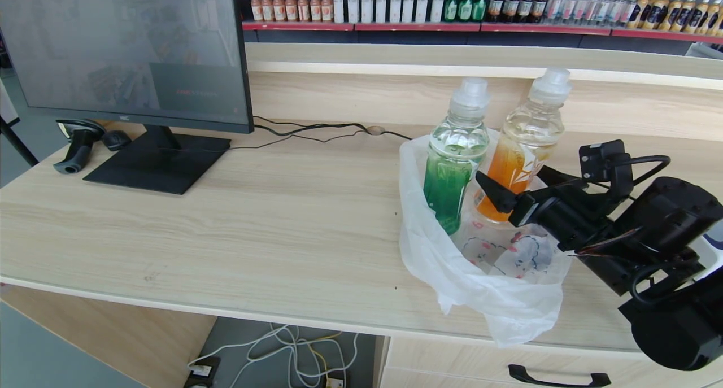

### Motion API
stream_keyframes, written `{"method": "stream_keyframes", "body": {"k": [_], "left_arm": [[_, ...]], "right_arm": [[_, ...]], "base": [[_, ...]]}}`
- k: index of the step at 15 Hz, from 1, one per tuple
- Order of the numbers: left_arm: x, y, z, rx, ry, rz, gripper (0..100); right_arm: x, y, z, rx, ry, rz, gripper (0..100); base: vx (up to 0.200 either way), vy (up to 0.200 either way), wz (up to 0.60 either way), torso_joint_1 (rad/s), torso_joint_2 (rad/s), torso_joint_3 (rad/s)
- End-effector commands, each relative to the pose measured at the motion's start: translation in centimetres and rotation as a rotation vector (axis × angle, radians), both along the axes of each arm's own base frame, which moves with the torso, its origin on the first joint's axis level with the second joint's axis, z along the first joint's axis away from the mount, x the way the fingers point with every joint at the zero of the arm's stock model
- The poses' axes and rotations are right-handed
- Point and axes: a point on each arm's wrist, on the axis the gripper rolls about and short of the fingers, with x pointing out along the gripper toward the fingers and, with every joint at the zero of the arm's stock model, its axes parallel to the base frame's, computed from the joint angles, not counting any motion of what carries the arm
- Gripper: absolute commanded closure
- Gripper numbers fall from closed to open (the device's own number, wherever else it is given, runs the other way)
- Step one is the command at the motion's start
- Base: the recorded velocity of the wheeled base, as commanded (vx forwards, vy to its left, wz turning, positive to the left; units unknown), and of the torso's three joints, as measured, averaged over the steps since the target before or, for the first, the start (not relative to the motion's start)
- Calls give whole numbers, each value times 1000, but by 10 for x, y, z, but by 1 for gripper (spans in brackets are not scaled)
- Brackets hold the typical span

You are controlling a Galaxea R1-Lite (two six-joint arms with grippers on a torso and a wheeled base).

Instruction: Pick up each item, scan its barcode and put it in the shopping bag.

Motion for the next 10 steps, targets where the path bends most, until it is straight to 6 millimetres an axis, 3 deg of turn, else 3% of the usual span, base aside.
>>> {"method": "stream_keyframes", "body": {"k": [1,7,10], "left_arm": [[0,0,0,0,0,0,0],[0,0,0,0,1,0,0],[0,0,0,0,1,0,0]], "right_arm": [[-6,0,5,4,-14,6,0],[-64,-11,17,6,-25,31,0],[-110,-27,13,2,-7,29,0]], "base": [[0,0,0,0,0,0],[0,0,0,0,0,0],[0,0,0,0,0,0]]}}
